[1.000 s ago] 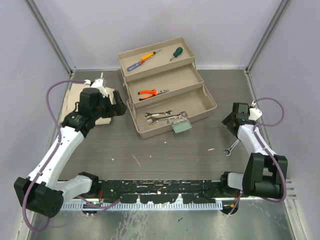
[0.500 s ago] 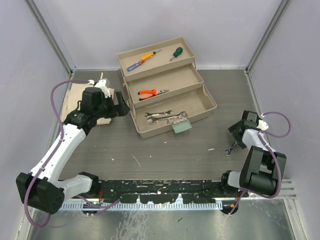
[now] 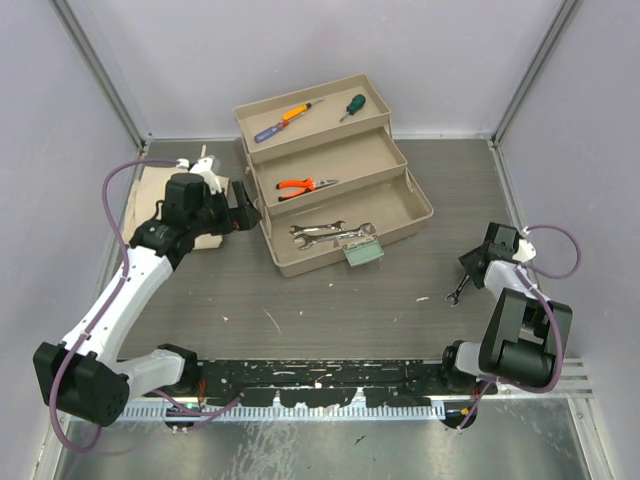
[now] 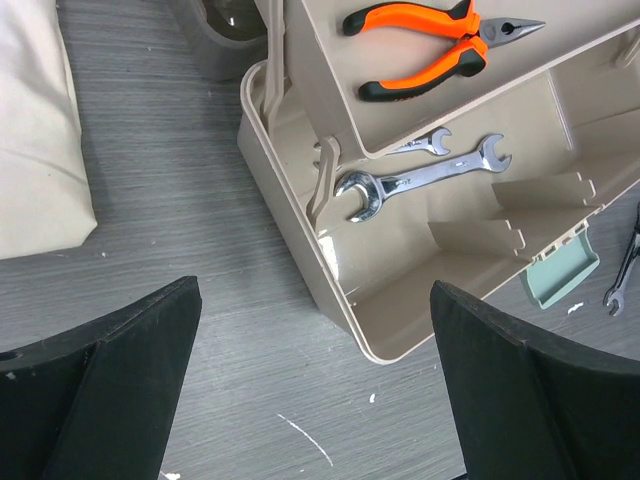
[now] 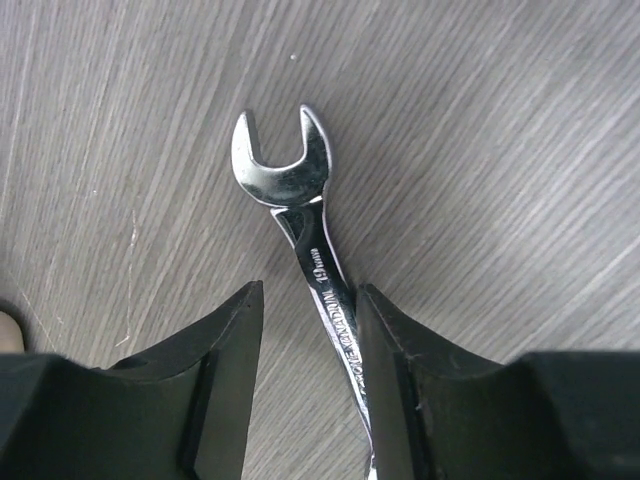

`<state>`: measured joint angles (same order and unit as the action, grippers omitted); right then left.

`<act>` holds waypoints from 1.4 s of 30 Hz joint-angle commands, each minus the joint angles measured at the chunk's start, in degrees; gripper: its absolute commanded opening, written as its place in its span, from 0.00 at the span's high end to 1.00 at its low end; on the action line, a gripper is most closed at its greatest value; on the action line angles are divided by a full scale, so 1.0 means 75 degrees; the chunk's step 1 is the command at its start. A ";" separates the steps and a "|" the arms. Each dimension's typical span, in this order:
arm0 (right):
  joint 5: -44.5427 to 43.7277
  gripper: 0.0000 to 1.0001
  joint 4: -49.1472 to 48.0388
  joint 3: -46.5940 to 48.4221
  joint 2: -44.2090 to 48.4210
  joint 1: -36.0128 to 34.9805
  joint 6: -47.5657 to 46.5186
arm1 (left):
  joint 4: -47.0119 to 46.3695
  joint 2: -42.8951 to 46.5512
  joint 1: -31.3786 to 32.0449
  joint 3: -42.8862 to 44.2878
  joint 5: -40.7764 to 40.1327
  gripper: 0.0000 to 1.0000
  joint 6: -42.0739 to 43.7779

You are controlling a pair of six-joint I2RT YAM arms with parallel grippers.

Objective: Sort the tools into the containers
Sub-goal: Move the wrench to the center of the board.

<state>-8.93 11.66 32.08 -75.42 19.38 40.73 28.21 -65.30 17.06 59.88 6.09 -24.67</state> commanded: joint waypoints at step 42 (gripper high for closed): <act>-0.0397 0.75 0.1622 0.0316 -0.0580 -0.4164 -0.0809 | -0.0667 0.0884 -0.0048 -0.0817 -0.0847 0.02 -0.0059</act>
<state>-12.19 18.90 34.61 -76.64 -10.87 33.80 26.35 -59.00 17.06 54.13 0.64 -25.10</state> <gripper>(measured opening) 0.281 0.981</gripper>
